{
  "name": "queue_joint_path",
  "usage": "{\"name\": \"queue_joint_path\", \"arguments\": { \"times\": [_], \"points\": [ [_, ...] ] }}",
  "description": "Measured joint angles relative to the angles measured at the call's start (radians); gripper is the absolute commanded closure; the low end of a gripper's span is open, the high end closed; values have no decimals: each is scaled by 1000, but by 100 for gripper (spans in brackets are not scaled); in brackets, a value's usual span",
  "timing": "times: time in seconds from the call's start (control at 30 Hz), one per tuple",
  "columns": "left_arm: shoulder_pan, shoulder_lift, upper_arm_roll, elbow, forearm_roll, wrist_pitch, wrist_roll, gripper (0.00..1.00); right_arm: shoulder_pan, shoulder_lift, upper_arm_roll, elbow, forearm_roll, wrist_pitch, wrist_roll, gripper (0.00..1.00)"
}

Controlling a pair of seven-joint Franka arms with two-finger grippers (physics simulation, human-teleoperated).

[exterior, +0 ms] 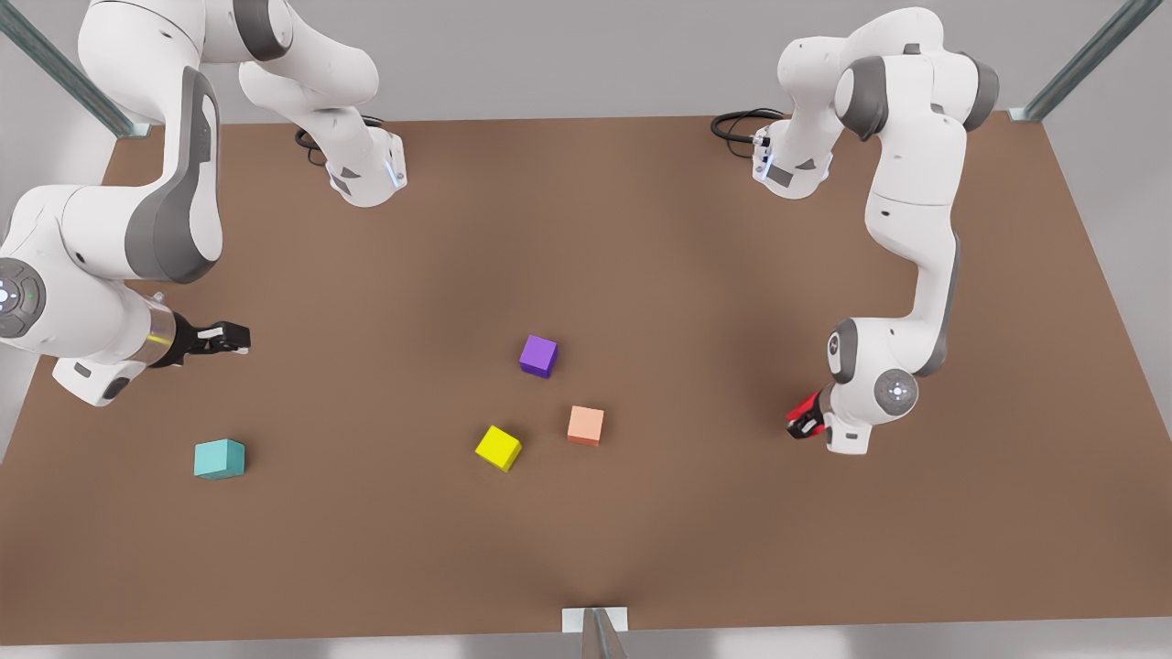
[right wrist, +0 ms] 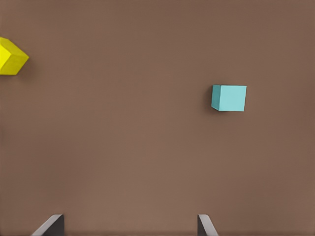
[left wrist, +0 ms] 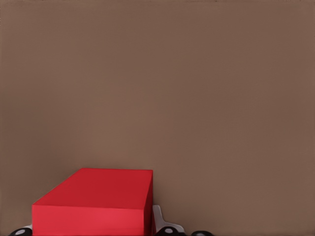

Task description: Pick up red wooden cube and pass to hand red wooden cube and place in blue wooden cube

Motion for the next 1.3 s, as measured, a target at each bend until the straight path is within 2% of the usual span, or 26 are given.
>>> {"name": "queue_joint_path", "arguments": {
  "times": [0.1,0.17,0.2,0.3,0.37,0.47,0.6,0.67,0.7,0.73,0.77,0.9,1.3],
  "points": [
    [-5,22,-25,55,3,-4,-7,38,0,5,2,0,1,0,-2,0],
    [-1,26,-78,174,-20,-49,-10,40,22,11,5,2,4,0,-4,0],
    [-1,29,-134,275,-65,-96,-12,42,41,17,6,4,5,0,-4,0],
    [-43,85,-365,508,-198,-195,-14,41,129,70,18,5,29,1,-7,0],
    [-106,165,-464,614,-271,-220,5,41,105,143,17,-3,170,1,-34,0],
    [-116,284,-503,694,-471,-242,87,42,59,262,16,-3,481,-13,-113,0],
    [-115,442,-601,817,-665,-272,253,43,26,370,16,-1,783,-21,-271,0],
    [-114,457,-612,829,-705,-291,332,43,18,413,15,-12,901,-18,-376,0],
    [-114,460,-614,831,-718,-300,372,39,12,427,15,-21,944,-11,-431,0],
    [-113,461,-615,833,-728,-307,411,40,6,431,15,-45,981,4,-490,0],
    [-113,463,-615,834,-734,-312,450,46,1,435,15,-64,1017,19,-549,0],
    [-113,474,-615,835,-749,-322,590,46,14,444,16,-130,1151,116,-816,0],
    [-114,496,-621,833,-815,-297,865,42,106,378,20,-360,1454,274,-1567,0]
  ]
}}
